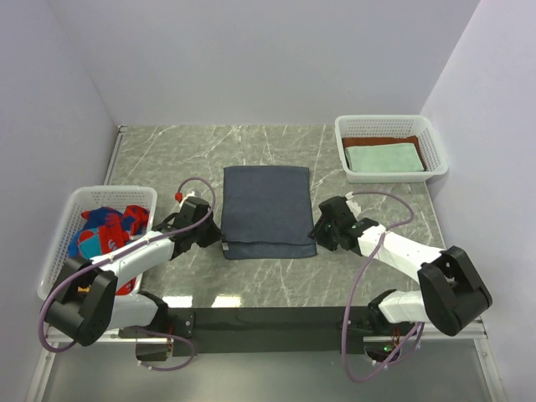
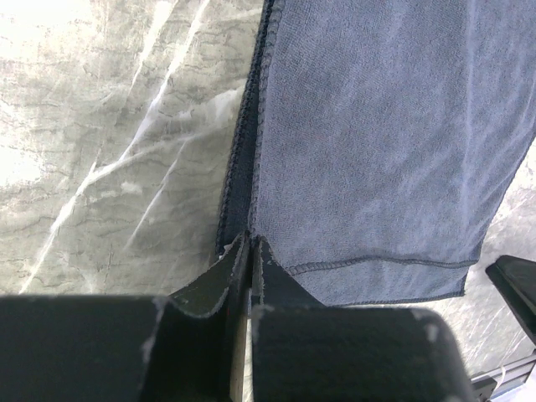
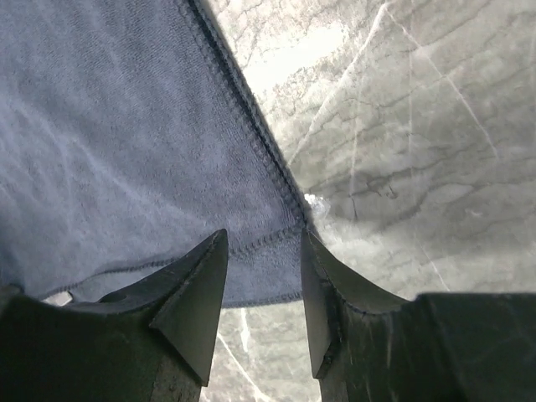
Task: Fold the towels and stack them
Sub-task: Fold the towel
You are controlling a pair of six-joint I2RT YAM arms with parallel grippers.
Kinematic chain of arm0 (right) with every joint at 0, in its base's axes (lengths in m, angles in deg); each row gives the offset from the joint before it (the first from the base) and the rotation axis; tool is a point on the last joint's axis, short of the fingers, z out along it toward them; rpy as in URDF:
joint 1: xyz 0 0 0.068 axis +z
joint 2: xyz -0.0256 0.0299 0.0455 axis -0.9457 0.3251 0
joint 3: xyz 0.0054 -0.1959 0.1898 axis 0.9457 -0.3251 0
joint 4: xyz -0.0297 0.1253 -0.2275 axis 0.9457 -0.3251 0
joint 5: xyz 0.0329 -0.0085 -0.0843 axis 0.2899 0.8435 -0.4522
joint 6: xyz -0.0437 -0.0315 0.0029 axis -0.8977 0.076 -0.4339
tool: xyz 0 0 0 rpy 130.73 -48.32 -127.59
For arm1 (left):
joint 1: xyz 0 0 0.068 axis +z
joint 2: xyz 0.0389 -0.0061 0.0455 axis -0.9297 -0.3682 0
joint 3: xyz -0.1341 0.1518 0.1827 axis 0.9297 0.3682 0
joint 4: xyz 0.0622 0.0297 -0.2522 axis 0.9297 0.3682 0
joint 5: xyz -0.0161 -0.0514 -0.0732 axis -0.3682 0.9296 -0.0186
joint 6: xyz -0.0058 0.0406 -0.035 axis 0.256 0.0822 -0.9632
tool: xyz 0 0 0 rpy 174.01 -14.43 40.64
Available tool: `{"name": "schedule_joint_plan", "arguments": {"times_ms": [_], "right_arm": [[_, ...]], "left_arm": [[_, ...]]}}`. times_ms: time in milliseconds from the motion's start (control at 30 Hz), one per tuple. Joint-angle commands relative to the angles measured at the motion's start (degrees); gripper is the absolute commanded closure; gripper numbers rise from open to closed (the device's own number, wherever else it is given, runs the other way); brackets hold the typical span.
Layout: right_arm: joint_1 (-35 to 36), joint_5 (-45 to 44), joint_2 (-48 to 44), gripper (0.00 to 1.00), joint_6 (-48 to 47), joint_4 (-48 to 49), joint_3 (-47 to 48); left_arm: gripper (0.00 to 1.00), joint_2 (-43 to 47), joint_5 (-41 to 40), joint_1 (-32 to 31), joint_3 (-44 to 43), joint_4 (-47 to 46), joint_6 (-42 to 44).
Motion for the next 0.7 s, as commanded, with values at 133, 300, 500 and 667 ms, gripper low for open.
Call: {"name": "schedule_joint_plan", "arguments": {"times_ms": [133,300,500,667], "right_arm": [[-0.4,-1.06,3.5,0.53,1.4,5.11,-0.71],[-0.4,-1.15,4.81,0.53,1.05,5.46,-0.09],[-0.31,-0.97,5.61,0.53,0.61,5.81,0.09],[-0.4,-0.79,4.82,0.54,0.26,5.64,0.52]], "left_arm": [[0.93,0.93,0.15,-0.35,-0.29,-0.4,1.17],[0.93,0.84,0.15,-0.27,-0.29,-0.49,1.17],[0.94,0.67,0.15,-0.27,-0.29,-0.4,1.17],[0.94,0.75,-0.02,-0.27,-0.38,-0.23,1.17]]}}
